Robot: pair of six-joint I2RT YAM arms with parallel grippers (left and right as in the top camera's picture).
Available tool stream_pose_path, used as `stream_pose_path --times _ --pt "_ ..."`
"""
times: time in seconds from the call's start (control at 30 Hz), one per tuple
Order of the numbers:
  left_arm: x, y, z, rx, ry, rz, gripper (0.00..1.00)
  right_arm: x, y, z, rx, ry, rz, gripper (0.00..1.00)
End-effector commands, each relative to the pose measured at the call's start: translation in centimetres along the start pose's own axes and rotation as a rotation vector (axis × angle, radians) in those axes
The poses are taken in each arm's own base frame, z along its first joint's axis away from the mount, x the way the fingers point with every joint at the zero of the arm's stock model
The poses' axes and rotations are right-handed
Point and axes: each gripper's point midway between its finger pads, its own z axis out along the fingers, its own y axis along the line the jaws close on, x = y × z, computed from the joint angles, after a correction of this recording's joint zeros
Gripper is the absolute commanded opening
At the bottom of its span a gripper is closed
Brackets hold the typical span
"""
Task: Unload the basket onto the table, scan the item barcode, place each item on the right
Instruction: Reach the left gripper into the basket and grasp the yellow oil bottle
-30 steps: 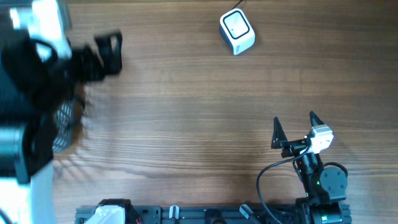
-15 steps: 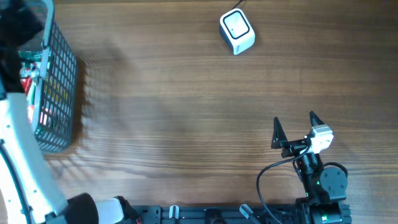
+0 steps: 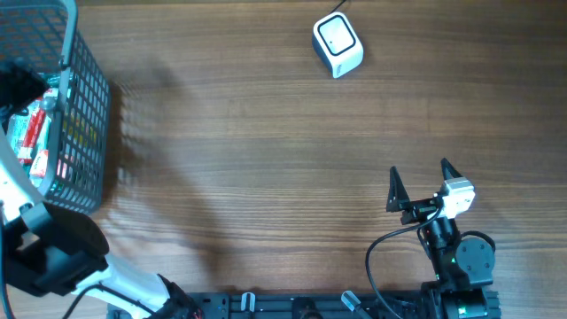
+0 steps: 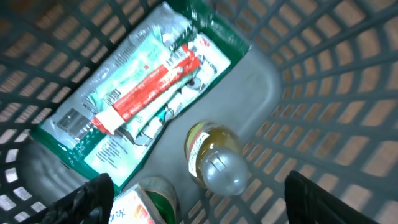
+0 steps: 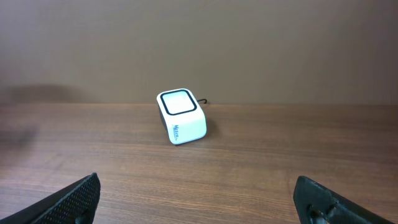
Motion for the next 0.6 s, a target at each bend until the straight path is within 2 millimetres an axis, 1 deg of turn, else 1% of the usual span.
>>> stream_pose_path --times 0.0,0.13,0.23,0.37,0.43,0.47,0.5,0.57 --pt "0.3 -0.5 1.3 0.037 0.036 0.044 0.80 -0.1 -0.3 0.0 0.013 -0.006 -0.011 1.00" --pt "1.3 -1.4 3.1 0.093 0.087 0.092 0.80 -0.1 -0.3 0.0 0.013 -0.006 -0.011 1.00" --pt "2.2 -1.3 4.4 0.090 0.122 0.091 0.80 -0.1 -0.3 0.0 0.013 -0.006 -0.011 1.00" --pt "3.6 -1.1 6.5 0.086 0.179 0.105 0.78 -0.1 -0.3 0.0 0.013 -0.006 -0.011 1.00" --pt "4.2 -0.9 7.4 0.084 0.191 0.104 0.75 -0.1 -0.3 0.0 0.013 -0.006 -0.011 1.00" --pt "4.4 -0.9 7.8 0.084 0.194 0.104 0.72 -0.1 -0.3 0.0 0.013 -0.006 -0.011 1.00" --pt "4.7 -0.8 8.1 0.083 0.199 0.104 0.64 -0.1 -0.3 0.0 0.013 -0.006 -0.011 1.00" --pt "5.1 -0.8 8.7 0.083 0.205 0.104 0.62 -0.1 -0.3 0.0 0.013 -0.006 -0.011 1.00"
